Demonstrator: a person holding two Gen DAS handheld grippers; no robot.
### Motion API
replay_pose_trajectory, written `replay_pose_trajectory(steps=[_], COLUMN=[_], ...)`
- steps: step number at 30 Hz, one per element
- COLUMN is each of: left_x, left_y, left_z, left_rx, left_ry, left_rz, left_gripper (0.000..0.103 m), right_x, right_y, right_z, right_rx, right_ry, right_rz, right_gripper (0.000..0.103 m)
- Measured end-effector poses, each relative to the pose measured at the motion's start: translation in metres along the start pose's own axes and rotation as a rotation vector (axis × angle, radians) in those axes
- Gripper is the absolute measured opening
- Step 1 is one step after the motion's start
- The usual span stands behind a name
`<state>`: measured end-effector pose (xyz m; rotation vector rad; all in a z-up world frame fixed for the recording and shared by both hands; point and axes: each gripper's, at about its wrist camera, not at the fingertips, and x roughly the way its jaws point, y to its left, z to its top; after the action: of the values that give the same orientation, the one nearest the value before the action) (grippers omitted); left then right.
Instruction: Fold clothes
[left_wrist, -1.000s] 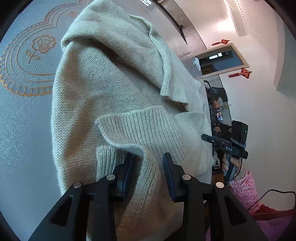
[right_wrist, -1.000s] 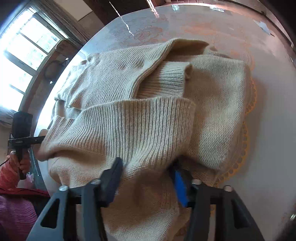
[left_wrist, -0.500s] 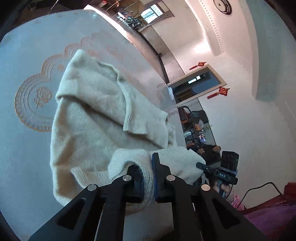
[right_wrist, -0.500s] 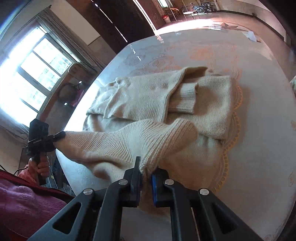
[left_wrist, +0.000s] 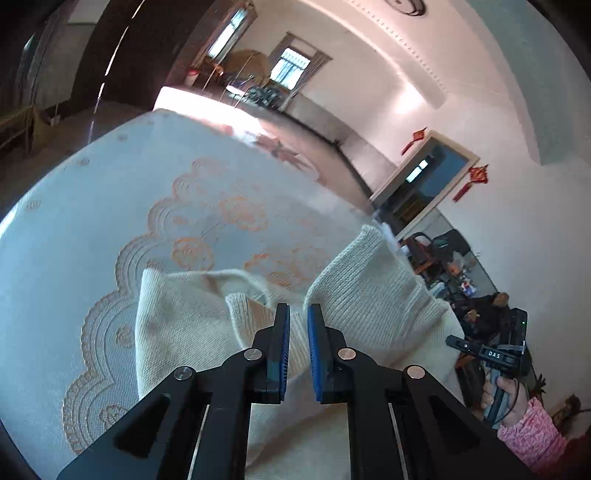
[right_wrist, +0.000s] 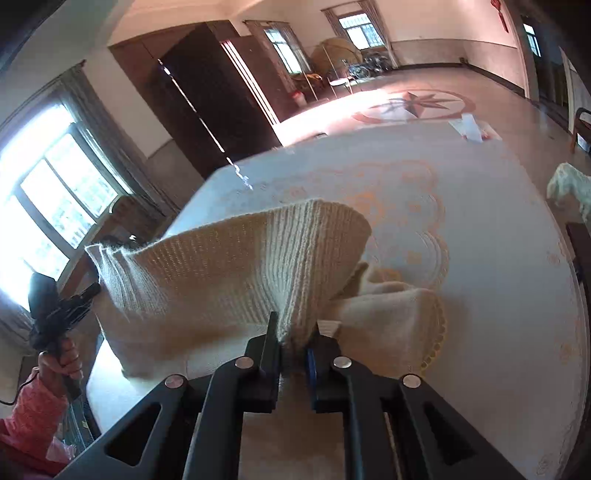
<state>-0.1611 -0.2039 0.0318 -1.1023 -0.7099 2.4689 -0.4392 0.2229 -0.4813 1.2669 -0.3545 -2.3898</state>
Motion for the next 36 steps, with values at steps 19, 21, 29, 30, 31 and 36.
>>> replay_pose_trajectory(steps=[19,21,29,30,31,36], left_x=[0.032,0.021,-0.002,-0.004,-0.005,0.006], left_y=[0.024,0.021,0.027,0.024,0.021,0.003], left_z=[-0.048,-0.051,-0.077,-0.075,-0.074,-0.033], left_rx=[-0.048,-0.052,0.070,0.077,0.084,0.086], left_ry=[0.227,0.189,0.246,0.235,0.224,0.074], left_rz=[0.006,-0.013,0.144,0.137,0.130,0.089], left_gripper=[0.041,0.039,0.036,0.036,0.036,0.039], right_x=[0.013,0.024,0.032,0.031,0.029,0.016], right_y=[-0.003,0.008,0.026,0.023,0.021,0.031], right_z=[-0.041,-0.053,-0.104,-0.103,-0.102,-0.085], right_rx=[0.088,0.058,-0.129,-0.107,-0.086,-0.095], right_ry=[-0.016,0.038,0.177,0.185,0.189,0.116], right_rz=[-0.100,-0.061,-0.082,-0.080,-0.080,-0.091], right_gripper=[0.028,0.029,0.029,0.029,0.029,0.029])
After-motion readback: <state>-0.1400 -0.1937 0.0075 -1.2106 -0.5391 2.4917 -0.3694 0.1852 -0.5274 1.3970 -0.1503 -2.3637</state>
